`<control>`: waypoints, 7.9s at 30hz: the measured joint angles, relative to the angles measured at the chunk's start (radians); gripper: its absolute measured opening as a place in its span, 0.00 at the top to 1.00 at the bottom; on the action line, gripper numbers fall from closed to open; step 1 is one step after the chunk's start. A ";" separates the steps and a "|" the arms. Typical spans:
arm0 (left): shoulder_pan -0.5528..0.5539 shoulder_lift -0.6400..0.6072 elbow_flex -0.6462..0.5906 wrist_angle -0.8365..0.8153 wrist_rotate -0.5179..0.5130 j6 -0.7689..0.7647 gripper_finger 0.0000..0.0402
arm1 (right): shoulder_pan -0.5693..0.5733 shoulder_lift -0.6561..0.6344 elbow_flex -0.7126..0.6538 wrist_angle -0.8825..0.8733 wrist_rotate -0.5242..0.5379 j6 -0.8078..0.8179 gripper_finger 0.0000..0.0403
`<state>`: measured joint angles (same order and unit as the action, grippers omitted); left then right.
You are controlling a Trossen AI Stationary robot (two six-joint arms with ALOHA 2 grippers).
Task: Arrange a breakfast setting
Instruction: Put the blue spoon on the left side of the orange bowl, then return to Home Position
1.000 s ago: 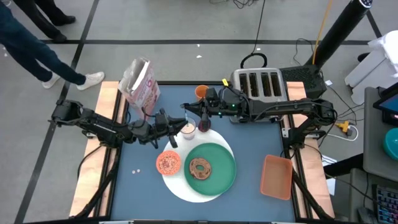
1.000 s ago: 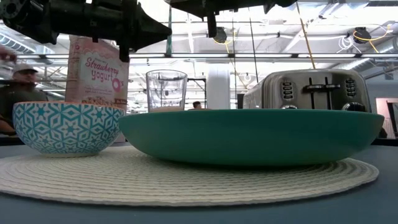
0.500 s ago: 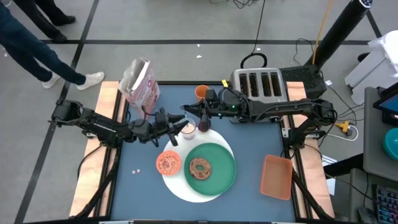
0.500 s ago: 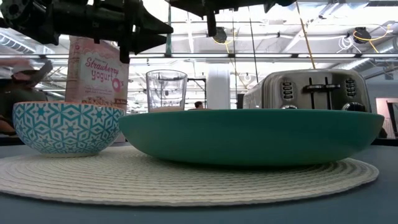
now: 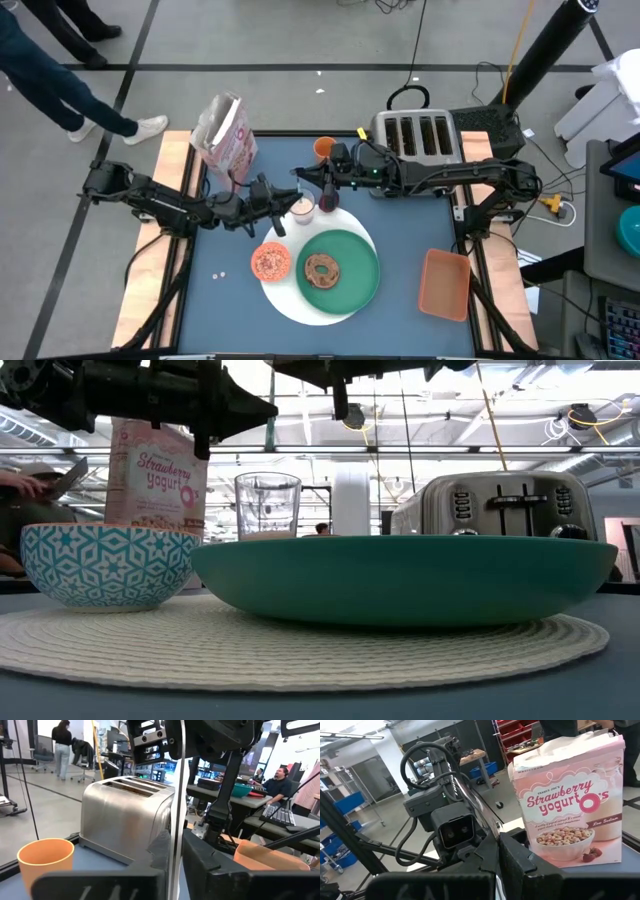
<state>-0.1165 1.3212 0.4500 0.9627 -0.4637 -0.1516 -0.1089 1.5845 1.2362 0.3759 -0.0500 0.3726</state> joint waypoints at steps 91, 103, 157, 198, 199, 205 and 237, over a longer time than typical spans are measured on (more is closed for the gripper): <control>-0.746 -0.309 -0.001 -1.416 0.034 -2.112 0.93 | -0.035 -0.396 -0.175 -0.506 -0.004 -0.333 0.63; -0.688 -0.084 -0.001 -1.342 0.047 -2.113 0.93 | -0.035 -0.395 -0.175 -0.507 -0.004 -0.333 0.63; -0.671 -0.523 -0.001 -0.899 -0.012 -1.606 0.76 | -0.035 -0.394 -0.174 -0.507 -0.004 -0.336 0.63; 0.191 -0.959 -0.167 -0.812 0.212 0.097 0.76 | -0.035 -1.099 -0.716 -0.267 -0.059 -0.411 1.00; 0.201 -0.971 -0.187 -0.798 0.212 0.097 0.76 | -0.035 -1.114 -0.731 -0.267 -0.058 -0.411 1.00; 0.253 -1.043 -0.292 -0.707 0.273 0.086 0.76 | -0.035 -1.192 -0.812 -0.267 -0.054 -0.400 1.00; 0.299 -1.126 -0.441 -0.706 0.317 0.019 0.76 | -0.035 -1.311 -1.108 -0.084 -0.054 -0.332 1.00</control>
<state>0.1822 0.1948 0.0093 0.2562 -0.1471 -0.1325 -0.1444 0.2737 0.1279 0.2915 -0.1043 0.0402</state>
